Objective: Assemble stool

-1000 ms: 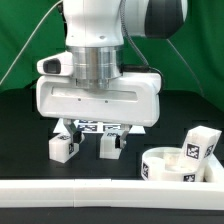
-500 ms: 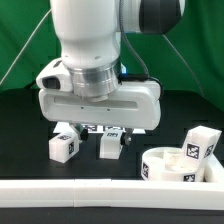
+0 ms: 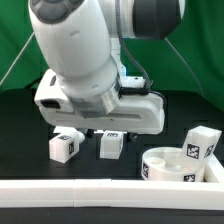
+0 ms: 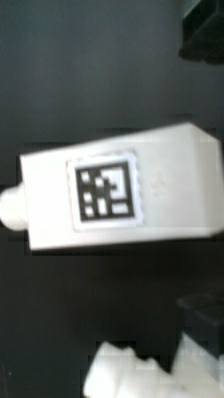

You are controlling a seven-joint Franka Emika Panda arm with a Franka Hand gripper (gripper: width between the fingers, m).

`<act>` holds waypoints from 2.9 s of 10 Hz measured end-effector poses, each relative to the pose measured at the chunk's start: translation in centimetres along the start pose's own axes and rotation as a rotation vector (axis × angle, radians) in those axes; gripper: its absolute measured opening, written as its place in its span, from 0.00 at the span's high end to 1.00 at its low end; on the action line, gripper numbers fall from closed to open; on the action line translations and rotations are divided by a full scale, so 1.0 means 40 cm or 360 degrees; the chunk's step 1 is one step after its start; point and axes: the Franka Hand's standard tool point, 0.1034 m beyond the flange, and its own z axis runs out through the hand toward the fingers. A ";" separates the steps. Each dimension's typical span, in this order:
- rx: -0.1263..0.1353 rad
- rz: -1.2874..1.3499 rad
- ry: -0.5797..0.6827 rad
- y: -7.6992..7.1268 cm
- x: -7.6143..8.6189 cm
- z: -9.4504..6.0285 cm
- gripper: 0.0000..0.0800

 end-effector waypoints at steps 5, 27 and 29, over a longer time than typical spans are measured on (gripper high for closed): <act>-0.0006 -0.0039 -0.0256 0.003 0.026 0.019 0.19; -0.0004 0.0002 -0.0490 -0.014 0.003 -0.021 0.58; -0.0009 -0.0012 -0.0442 -0.046 -0.029 -0.081 0.58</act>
Offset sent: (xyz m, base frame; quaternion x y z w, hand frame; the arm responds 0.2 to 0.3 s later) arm 0.0000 0.0000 0.0000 0.0000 -0.0650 0.0000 0.9979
